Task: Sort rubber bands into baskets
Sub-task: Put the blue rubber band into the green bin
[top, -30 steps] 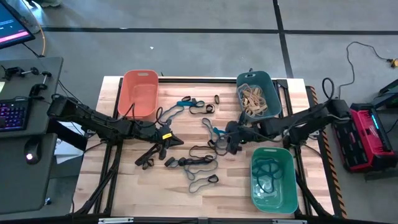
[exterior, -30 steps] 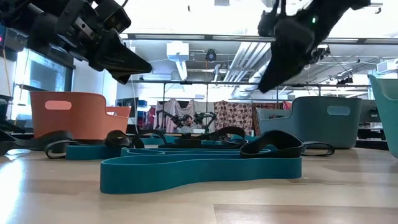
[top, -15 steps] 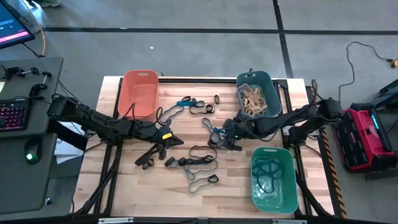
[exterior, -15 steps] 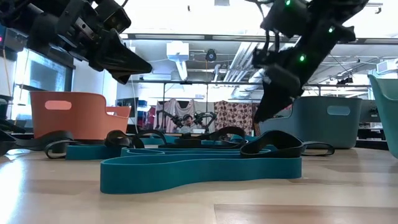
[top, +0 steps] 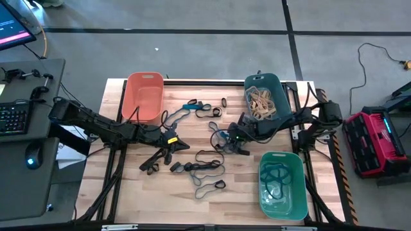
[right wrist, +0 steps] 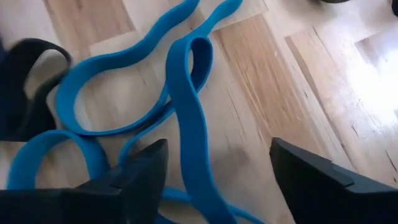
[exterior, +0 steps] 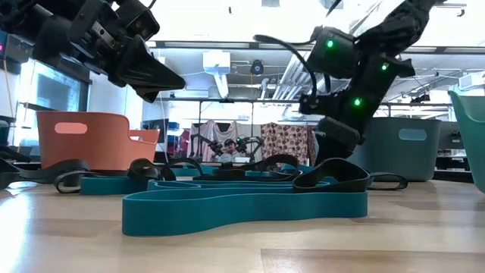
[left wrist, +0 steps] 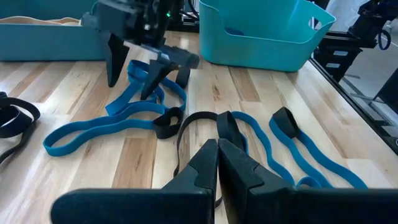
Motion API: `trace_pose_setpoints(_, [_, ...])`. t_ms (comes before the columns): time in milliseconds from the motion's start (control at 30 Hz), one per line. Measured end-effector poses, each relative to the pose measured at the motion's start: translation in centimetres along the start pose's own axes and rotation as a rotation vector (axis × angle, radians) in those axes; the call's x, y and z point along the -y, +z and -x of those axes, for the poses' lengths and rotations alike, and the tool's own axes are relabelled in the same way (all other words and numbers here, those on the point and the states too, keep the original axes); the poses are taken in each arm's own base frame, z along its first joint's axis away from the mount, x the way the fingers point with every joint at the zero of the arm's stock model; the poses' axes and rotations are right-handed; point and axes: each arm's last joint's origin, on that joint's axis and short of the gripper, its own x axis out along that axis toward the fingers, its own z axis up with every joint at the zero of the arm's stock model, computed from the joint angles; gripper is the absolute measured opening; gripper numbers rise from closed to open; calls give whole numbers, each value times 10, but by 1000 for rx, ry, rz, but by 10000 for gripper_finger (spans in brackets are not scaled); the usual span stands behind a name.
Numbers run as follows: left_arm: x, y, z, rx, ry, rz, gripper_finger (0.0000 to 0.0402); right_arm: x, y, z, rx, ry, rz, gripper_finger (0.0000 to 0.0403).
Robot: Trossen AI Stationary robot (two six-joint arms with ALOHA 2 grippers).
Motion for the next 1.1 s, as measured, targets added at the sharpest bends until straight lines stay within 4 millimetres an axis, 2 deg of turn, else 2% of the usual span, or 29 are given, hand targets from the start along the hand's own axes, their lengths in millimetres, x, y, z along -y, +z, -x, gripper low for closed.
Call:
trace_pose_setpoints(133, [0,0,0,0,0,0,3,1,0,-2,1,-3,-4,206])
trace_pose_setpoints(333, [0,0,0,0,0,-6,3,-4,8,3,8,22,3,42])
trace_pose_setpoints(400, [0,0,0,0,0,-7,3,-10,16,9,20,28,21,12])
trace_pose_setpoints(533, [0,0,0,1,0,1,3,-25,37,31,35,4,75,22])
trace_pose_setpoints(767, [0,0,0,0,0,7,3,-55,67,85,60,-99,121,5])
trace_pose_setpoints(933, [0,0,0,0,0,2,3,-75,70,126,60,-152,102,2])
trace_pose_setpoints(1100, [0,0,0,0,0,1,3,-95,57,165,31,-173,64,1])
